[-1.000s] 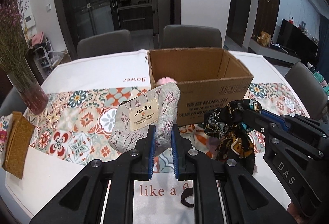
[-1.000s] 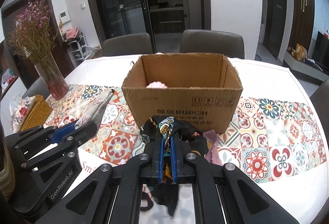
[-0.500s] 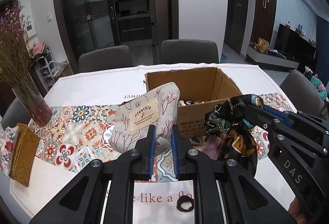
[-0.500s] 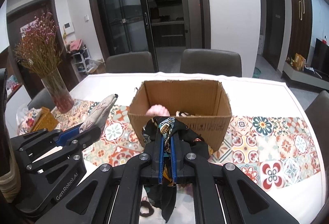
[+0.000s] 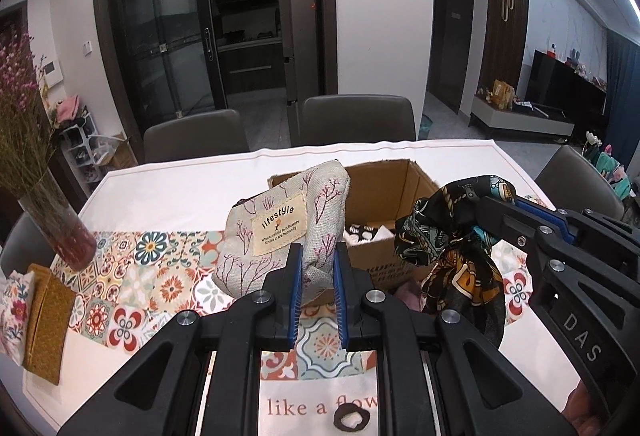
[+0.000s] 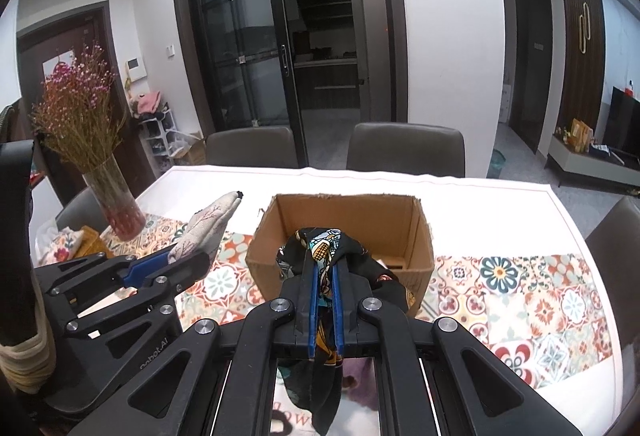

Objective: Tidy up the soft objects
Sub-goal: 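Lift and carry the grey pouch and the scarf over the cardboard box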

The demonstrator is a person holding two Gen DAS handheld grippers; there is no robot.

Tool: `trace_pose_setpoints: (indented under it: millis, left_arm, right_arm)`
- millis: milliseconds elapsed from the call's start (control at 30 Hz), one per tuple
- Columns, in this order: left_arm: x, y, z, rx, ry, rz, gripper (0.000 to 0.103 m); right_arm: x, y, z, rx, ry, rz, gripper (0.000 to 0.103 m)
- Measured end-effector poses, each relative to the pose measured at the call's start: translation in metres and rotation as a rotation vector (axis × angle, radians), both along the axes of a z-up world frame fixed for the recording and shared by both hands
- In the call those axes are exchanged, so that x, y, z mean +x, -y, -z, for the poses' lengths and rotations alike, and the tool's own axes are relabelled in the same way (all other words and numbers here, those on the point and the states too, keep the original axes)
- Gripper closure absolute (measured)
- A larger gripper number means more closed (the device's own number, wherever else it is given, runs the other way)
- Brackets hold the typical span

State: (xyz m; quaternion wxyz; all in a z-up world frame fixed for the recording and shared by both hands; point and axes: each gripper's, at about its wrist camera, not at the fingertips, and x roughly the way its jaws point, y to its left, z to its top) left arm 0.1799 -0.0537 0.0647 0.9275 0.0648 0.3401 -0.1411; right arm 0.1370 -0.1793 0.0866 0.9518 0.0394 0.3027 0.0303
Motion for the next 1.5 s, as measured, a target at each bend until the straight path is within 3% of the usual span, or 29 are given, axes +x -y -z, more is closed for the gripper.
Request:
trace_pose_setpoints:
  millis: [667,1333,1500]
  left_arm:
    - [0.056,0.028,-0.021,0.025,0.044,0.041,0.087]
    - [0.123,0.052,-0.02,0.018,-0.005,0.095,0.087]
    - [0.137,0.05,-0.024,0.007,-0.016,0.084,0.087]
  right_arm:
    - [0.056,0.027,-0.026,-0.018,0.053,0.027,0.096]
    - [0.126,0.047,-0.023,-0.037,0.02,0.042,0.096]
    - [0.136,0.048,-0.036,-0.049,0.037,0.05,0.096]
